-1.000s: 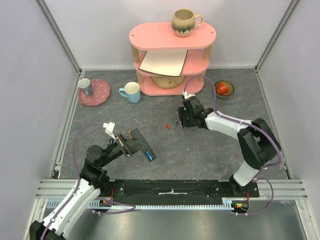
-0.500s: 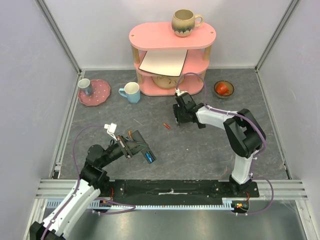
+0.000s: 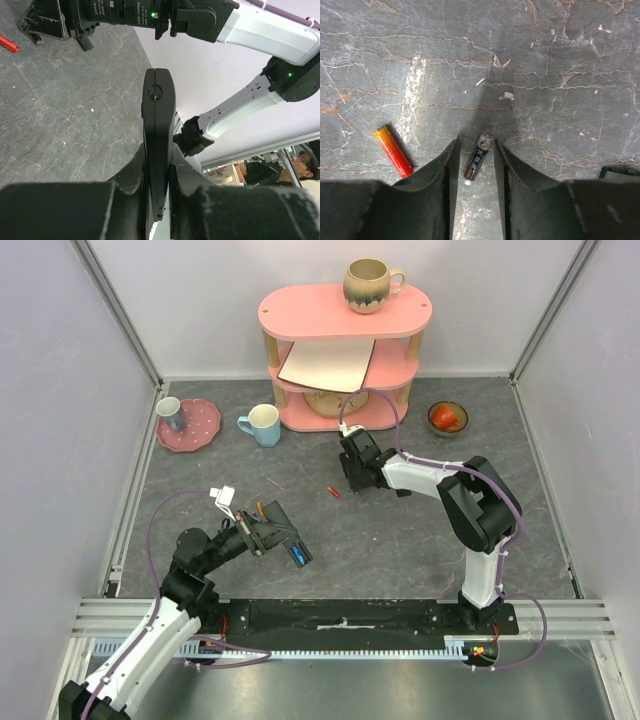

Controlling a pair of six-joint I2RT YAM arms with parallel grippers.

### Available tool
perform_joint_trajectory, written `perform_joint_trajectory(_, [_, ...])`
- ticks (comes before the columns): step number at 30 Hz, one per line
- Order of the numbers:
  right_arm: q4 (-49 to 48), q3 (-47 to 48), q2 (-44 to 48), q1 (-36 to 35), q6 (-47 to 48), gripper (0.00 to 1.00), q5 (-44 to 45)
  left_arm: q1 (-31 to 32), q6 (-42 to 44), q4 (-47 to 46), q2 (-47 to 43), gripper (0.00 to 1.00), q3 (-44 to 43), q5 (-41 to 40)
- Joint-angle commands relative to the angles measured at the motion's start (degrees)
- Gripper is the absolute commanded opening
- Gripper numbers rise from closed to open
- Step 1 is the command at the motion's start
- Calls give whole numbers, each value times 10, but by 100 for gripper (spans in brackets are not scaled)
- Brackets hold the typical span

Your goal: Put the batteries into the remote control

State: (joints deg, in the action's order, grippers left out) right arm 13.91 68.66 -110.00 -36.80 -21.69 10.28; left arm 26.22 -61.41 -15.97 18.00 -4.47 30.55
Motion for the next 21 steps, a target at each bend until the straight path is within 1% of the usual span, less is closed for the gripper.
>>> perform_joint_trajectory(1, [23,15,-19,-2,6,37,39,-2,19,-28,-1,2,-3,13])
perform_joint_trajectory(2, [25,14,-19,-3,4,32,43,-2,19,-27,-1,2,-3,14])
perform_joint_trajectory(4, [30,12,-19,-3,0,27,49,-2,19,-27,-2,2,-3,13])
perform_joint_trajectory(5, [32,9,-16,-3,-3,22,55,-2,18,-27,-2,2,-3,13])
perform_joint_trajectory(7, [35,5,-3,-2,-14,15,60,-2,18,-26,-4,2,-2,13])
perform_joint_trajectory(8, [36,0,4,-2,-20,6,70,-2,17,-26,-5,2,-2,12])
perform_joint_trajectory(9, [38,-4,14,-2,-30,0,76,-2,17,-26,-6,2,-2,13])
perform_joint_trajectory(12, [40,-22,55,-1,-72,0,84,-2,15,-26,-10,2,-2,13])
perform_joint_trajectory(13, [42,-34,78,-1,-114,0,87,-2,13,-27,-10,2,-2,11])
perform_joint_trajectory(15, [41,-52,108,4,-165,0,74,-2,11,-28,-11,2,-2,7])
perform_joint_trajectory(16, [41,-70,116,7,-238,0,68,-1,11,-30,-11,2,-2,6])
perform_joint_trajectory(19, [48,-106,138,13,-362,0,46,-1,4,-34,-12,2,0,0])
perform_joint_trajectory(20, [60,-115,144,12,-454,0,46,-2,3,-35,-11,2,0,-6])
perform_joint_trajectory(21, [63,-125,153,12,-494,0,44,-2,0,-35,-12,2,1,-5])
